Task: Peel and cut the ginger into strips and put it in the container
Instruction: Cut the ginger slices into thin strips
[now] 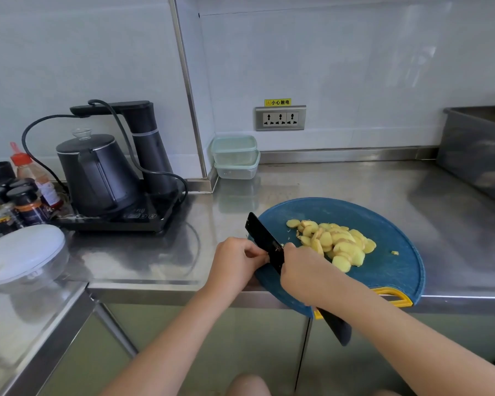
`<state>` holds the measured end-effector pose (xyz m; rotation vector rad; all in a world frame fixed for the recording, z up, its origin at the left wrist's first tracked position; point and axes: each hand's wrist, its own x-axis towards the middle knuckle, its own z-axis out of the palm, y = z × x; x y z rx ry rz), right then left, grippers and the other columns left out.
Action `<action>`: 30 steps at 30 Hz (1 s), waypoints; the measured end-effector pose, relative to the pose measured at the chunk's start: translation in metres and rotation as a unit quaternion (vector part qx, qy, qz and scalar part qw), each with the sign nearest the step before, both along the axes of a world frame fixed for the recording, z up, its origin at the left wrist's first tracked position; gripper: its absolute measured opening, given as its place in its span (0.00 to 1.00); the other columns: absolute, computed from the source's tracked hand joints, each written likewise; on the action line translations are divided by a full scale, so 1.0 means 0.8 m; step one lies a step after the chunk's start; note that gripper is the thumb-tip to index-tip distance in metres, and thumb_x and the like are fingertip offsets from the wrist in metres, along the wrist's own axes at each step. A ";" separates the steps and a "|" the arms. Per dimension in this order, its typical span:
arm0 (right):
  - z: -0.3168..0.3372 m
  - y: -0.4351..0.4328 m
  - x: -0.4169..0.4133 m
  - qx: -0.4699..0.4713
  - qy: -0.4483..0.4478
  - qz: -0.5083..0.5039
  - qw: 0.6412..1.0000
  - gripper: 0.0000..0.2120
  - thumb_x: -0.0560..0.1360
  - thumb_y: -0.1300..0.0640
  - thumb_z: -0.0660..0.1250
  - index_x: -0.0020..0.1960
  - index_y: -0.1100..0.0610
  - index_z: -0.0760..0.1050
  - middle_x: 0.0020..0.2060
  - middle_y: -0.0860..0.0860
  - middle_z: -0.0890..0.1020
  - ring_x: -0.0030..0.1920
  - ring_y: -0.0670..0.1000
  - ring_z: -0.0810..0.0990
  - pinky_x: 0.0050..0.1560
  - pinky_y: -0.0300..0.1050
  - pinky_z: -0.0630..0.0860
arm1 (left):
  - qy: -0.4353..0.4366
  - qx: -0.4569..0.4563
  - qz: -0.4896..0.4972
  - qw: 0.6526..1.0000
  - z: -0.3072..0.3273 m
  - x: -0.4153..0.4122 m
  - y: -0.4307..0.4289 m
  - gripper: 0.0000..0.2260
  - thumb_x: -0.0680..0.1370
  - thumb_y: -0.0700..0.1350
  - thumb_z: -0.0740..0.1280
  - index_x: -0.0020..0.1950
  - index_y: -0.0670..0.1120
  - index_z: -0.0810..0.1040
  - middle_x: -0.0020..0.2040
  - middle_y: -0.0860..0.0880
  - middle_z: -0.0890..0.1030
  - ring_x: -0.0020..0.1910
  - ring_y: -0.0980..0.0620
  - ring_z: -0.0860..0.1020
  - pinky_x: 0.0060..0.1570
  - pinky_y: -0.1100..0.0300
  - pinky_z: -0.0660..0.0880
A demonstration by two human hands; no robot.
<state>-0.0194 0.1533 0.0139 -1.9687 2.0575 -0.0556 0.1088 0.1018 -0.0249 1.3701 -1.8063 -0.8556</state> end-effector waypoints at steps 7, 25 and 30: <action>0.002 0.004 -0.004 -0.004 -0.015 -0.007 1.000 0.04 0.80 0.58 0.55 0.51 0.59 0.62 0.44 0.55 0.73 0.39 0.51 0.72 0.27 0.38 0.61 | 0.016 0.020 0.011 1.000 0.000 -0.001 0.002 0.05 0.70 0.40 0.75 0.35 0.48 0.83 0.32 0.55 0.82 0.31 0.60 0.80 0.32 0.66 0.77; 0.041 0.016 -0.027 -0.040 -0.011 -0.028 0.999 0.09 0.82 0.58 0.52 0.56 0.60 0.68 0.43 0.52 0.70 0.40 0.51 0.71 0.32 0.40 0.68 | 0.012 0.005 0.008 1.000 -0.001 0.005 -0.001 0.05 0.75 0.43 0.71 0.40 0.50 0.83 0.33 0.55 0.81 0.31 0.66 0.76 0.35 0.74 0.71; 0.051 0.019 -0.047 -0.056 -0.085 -0.062 0.993 0.06 0.81 0.56 0.53 0.52 0.58 0.66 0.34 0.51 0.72 0.27 0.49 0.73 0.25 0.40 0.70 | 0.000 0.031 -0.004 1.000 0.000 0.010 -0.005 0.08 0.73 0.41 0.73 0.50 0.48 0.82 0.41 0.51 0.82 0.35 0.61 0.77 0.40 0.72 0.74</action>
